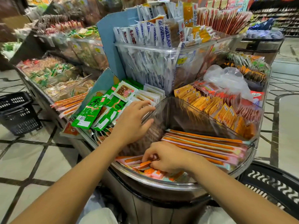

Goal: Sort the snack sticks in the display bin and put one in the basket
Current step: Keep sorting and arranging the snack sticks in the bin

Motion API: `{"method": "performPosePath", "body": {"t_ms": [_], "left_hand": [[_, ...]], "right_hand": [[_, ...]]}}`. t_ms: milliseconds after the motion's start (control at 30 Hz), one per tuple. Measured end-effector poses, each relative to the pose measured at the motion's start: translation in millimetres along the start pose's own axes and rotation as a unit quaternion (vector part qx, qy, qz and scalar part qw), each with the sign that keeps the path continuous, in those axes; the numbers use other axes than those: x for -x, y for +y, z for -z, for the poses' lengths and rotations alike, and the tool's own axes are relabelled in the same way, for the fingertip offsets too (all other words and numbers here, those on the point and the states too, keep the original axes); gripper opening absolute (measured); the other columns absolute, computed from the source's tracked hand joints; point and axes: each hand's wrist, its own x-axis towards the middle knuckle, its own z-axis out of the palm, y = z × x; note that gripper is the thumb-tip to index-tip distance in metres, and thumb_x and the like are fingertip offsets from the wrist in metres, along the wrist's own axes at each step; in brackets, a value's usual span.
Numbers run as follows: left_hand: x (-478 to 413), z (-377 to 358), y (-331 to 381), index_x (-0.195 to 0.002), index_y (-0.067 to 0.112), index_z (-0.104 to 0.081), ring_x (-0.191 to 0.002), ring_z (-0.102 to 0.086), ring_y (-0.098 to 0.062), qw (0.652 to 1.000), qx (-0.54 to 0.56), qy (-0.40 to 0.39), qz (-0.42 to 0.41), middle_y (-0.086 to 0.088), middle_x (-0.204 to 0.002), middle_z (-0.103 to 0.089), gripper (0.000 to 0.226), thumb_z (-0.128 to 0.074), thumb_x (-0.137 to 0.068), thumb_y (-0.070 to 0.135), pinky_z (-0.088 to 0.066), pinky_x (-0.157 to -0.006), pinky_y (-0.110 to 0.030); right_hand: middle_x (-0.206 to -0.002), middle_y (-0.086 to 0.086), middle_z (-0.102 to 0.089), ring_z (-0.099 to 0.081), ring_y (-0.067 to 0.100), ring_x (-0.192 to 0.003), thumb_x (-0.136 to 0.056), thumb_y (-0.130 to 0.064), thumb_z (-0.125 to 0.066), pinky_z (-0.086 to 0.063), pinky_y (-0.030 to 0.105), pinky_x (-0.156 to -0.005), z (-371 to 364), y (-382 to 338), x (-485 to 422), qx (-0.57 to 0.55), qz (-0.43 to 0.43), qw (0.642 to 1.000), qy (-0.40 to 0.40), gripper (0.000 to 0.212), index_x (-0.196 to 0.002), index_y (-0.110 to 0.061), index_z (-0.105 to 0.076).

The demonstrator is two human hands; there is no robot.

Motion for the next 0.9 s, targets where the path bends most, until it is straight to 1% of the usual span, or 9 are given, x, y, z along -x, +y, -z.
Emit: {"method": "performPosePath", "body": {"t_ms": [67, 167, 333, 433, 567, 633, 733, 800, 900], "left_hand": [[-0.3, 0.6, 0.3, -0.129, 0.019, -0.066, -0.129, -0.049, -0.025, 1.000, 0.003, 0.004, 0.001, -0.006, -0.140, -0.057, 0.039, -0.066, -0.091, 0.032, -0.036, -0.110, -0.039], [-0.5, 1.6, 0.8, -0.129, 0.019, -0.066, -0.130, -0.049, -0.024, 1.000, 0.004, 0.004, 0.002, -0.005, -0.140, -0.057, 0.040, -0.064, -0.091, 0.034, -0.036, -0.110, -0.038], [0.2, 2.1, 1.2, -0.129, 0.020, -0.065, -0.131, -0.047, -0.022, 1.000, 0.005, -0.001, 0.006, -0.003, -0.142, -0.056, 0.039, -0.067, -0.092, 0.032, -0.034, -0.111, -0.034], [0.4, 4.5, 2.9, -0.128, 0.021, -0.066, -0.130, -0.048, -0.022, 1.000, 0.012, -0.005, 0.011, -0.003, -0.141, -0.057, 0.040, -0.062, -0.092, 0.037, -0.036, -0.110, -0.038], [0.0, 7.1, 5.5, -0.127, 0.022, -0.066, -0.131, -0.048, -0.021, 1.000, 0.010, -0.011, 0.018, -0.002, -0.142, -0.057, 0.042, -0.058, -0.091, 0.041, -0.037, -0.110, -0.039], [-0.4, 7.5, 6.4, -0.128, 0.023, -0.065, -0.131, -0.047, -0.021, 1.000, 0.010, -0.014, 0.021, -0.001, -0.142, -0.056, 0.043, -0.056, -0.091, 0.043, -0.036, -0.111, -0.038], [-0.7, 8.0, 7.3, -0.129, 0.024, -0.065, -0.132, -0.046, -0.019, 1.000, 0.006, -0.019, 0.024, 0.001, -0.143, -0.055, 0.044, -0.055, -0.091, 0.045, -0.035, -0.112, -0.037], [-0.3, 6.8, 7.1, -0.129, 0.024, -0.065, -0.131, -0.048, -0.019, 1.000, 0.004, -0.020, 0.024, 0.000, -0.142, -0.056, 0.044, -0.056, -0.091, 0.045, -0.036, -0.111, -0.038], [-0.9, 6.0, 6.6, -0.128, 0.024, -0.065, -0.129, -0.050, -0.020, 1.000, -0.003, -0.020, 0.019, 0.000, -0.140, -0.057, 0.044, -0.054, -0.091, 0.047, -0.039, -0.110, -0.039]], "right_hand": [[-0.087, -0.021, -0.048, -0.050, 0.002, -0.083, -0.092, -0.026, -0.069, -0.041, 0.022, -0.079, 0.1, -0.5, 0.6, -0.005, 0.001, 1.000, 0.021, 0.017, -0.107, -0.033, -0.072], [-0.087, -0.019, -0.050, -0.052, 0.004, -0.085, -0.088, -0.032, -0.074, -0.046, 0.026, -0.079, 1.3, -2.4, 2.7, -0.010, 0.009, 0.998, 0.061, 0.008, -0.095, -0.033, -0.070], [-0.093, -0.012, -0.061, -0.055, 0.009, -0.089, -0.079, -0.047, -0.080, -0.046, 0.033, -0.084, 7.6, -4.7, 8.3, 0.004, -0.010, 0.989, 0.151, 0.021, -0.088, -0.030, -0.072], [-0.085, -0.007, -0.066, -0.060, 0.009, -0.082, -0.079, -0.036, -0.083, -0.052, 0.038, -0.079, 13.4, 4.1, 17.8, -0.095, -0.044, 0.970, 0.219, 0.017, -0.084, -0.023, -0.074], [-0.080, -0.001, -0.068, -0.063, 0.011, -0.076, -0.074, -0.039, -0.087, -0.049, 0.026, -0.067, 24.8, 9.8, 35.4, -0.183, -0.078, 0.946, 0.257, 0.027, -0.081, -0.022, -0.067], [-0.081, -0.001, -0.070, -0.066, 0.013, -0.076, -0.077, -0.037, -0.084, -0.053, 0.030, -0.071, 27.9, 9.8, 41.1, -0.217, -0.074, 0.934, 0.275, 0.027, -0.084, -0.024, -0.062], [-0.090, -0.005, -0.072, -0.067, 0.008, -0.085, -0.089, -0.017, -0.069, -0.055, 0.038, -0.083, 31.2, 13.0, 48.0, -0.272, -0.067, 0.914, 0.293, 0.011, -0.091, -0.024, -0.061], [-0.095, -0.008, -0.072, -0.066, 0.006, -0.093, -0.091, -0.006, -0.060, -0.053, 0.039, -0.091, 35.7, 19.4, 52.8, -0.304, -0.064, 0.899, 0.309, 0.018, -0.093, -0.023, -0.067], [-0.098, -0.004, -0.073, -0.066, 0.012, -0.100, -0.098, -0.013, -0.058, -0.050, 0.039, -0.098, 47.3, 24.2, 62.3, -0.341, -0.054, 0.880, 0.327, 0.020, -0.095, -0.023, -0.075]]}}
